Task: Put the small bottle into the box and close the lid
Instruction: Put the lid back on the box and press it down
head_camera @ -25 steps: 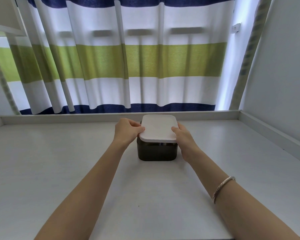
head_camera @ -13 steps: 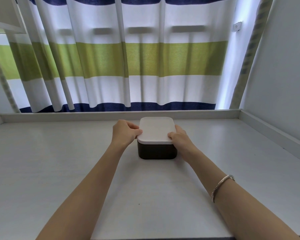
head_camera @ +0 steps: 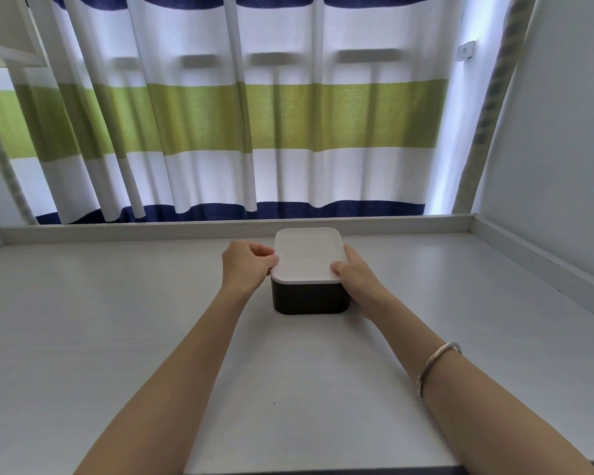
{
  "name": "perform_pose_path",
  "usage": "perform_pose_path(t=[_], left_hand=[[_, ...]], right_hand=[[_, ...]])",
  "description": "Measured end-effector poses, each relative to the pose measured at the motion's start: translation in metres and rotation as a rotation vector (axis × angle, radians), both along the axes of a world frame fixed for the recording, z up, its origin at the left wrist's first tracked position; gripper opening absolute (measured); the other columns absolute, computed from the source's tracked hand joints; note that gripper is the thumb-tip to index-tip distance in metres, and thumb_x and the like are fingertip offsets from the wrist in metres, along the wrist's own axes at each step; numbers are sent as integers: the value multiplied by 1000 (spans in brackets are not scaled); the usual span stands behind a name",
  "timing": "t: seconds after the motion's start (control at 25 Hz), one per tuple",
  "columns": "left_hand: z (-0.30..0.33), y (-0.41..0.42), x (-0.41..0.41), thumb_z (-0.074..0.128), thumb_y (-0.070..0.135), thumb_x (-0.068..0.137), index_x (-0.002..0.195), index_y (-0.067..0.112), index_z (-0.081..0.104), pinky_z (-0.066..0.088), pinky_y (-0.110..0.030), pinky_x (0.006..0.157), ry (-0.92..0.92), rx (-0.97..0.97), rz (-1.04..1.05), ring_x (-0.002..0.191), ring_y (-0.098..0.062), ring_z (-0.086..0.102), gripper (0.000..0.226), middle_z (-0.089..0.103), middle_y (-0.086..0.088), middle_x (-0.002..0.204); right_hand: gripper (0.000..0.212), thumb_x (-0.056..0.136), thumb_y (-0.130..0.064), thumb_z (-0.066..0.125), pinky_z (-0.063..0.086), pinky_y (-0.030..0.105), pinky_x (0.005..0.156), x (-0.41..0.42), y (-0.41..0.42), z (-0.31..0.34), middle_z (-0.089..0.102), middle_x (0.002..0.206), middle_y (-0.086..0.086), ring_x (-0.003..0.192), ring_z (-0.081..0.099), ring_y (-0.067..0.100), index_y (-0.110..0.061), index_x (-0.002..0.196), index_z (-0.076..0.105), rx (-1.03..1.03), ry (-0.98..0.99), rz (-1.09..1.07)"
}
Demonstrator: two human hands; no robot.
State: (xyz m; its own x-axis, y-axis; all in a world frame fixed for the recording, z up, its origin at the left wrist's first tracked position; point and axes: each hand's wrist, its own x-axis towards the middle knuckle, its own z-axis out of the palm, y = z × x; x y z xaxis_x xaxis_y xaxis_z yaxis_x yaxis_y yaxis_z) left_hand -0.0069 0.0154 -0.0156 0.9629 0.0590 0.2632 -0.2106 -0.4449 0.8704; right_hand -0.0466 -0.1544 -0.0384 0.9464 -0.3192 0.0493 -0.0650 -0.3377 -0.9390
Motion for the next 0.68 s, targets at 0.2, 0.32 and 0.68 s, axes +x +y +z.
perform_pose_path(t=[0.2, 0.32, 0.68], left_hand=[[5, -1, -4, 63, 9, 82, 96, 3, 73, 54, -36, 84, -48, 181, -24, 85, -24, 66, 19, 73, -13, 102], [9, -7, -7, 58, 8, 85, 93, 2, 73, 48, -28, 74, -91, 340, -9, 82, -21, 62, 18, 72, -13, 100], [4, -10, -10, 51, 17, 88, 106, 8, 63, 49, -34, 80, -221, 600, 6, 96, -27, 61, 24, 67, -12, 108]], right_hand=[[48, 92, -33, 29, 25, 51, 102, -5, -8, 11, 38, 143, 8, 130, 29, 29, -9, 133, 36, -736, 101, 0], [45, 90, -37, 32, 26, 51, 100, -4, -14, 28, 50, 130, 11, 121, 38, 28, -6, 118, 48, -897, 194, 66], [55, 94, -39, 30, 24, 53, 104, -8, -5, 21, 43, 143, 13, 127, 39, 30, -8, 140, 31, -922, 115, -51]])
